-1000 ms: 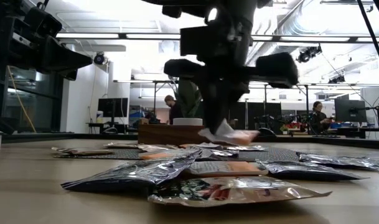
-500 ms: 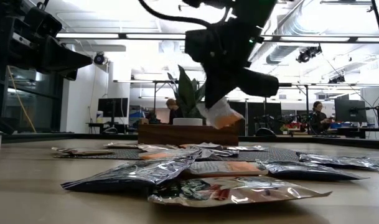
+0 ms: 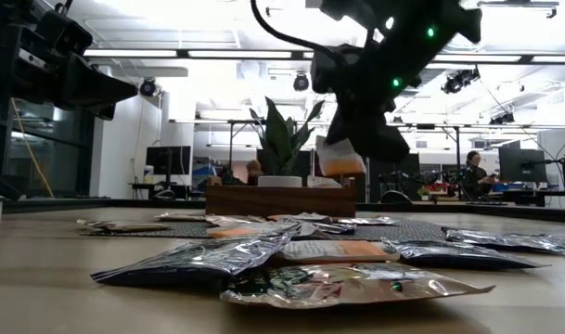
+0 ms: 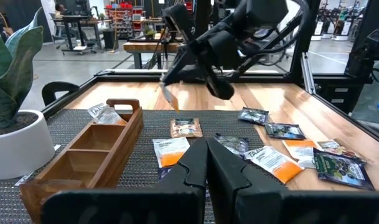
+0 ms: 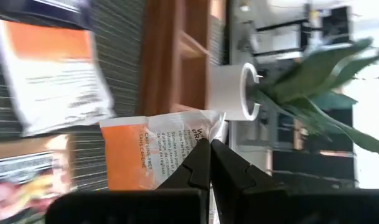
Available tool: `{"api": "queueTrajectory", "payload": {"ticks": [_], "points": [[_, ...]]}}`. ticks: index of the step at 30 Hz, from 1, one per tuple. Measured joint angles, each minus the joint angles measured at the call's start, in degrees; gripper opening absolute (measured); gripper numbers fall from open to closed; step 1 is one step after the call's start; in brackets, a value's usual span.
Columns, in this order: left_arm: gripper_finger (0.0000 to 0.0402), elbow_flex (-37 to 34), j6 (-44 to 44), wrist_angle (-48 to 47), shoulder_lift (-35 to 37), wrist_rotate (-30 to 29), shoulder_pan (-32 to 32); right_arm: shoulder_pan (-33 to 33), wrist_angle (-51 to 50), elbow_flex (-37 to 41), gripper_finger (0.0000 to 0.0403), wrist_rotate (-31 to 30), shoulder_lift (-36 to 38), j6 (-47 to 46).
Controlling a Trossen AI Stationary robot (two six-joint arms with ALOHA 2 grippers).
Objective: Pick & Place Tea
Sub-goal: Put the orange tea bag into the right section of the wooden organizer
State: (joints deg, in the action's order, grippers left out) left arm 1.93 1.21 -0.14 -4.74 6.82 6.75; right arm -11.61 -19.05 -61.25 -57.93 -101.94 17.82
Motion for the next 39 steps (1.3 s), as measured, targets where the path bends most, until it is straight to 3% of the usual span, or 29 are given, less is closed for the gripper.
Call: {"api": "queueTrajectory", "payload": {"ticks": [7,18,39], "points": [[0.0001,0.00,0.00,-0.01,0.00,-0.01,0.01,2.48,11.70,6.02,0.0000,-2.42,0.30,0.48],[0.0001,-0.02,0.00,0.00,0.01,-0.01,-0.01,7.57,16.40,6.37,0.0000,-3.19,0.02,4.81],[0.0001,0.00,0.00,-0.01,-0.01,0.01,0.00,14.74,24.42,6.35,0.0000,5.56,-1.23,13.21]]}}
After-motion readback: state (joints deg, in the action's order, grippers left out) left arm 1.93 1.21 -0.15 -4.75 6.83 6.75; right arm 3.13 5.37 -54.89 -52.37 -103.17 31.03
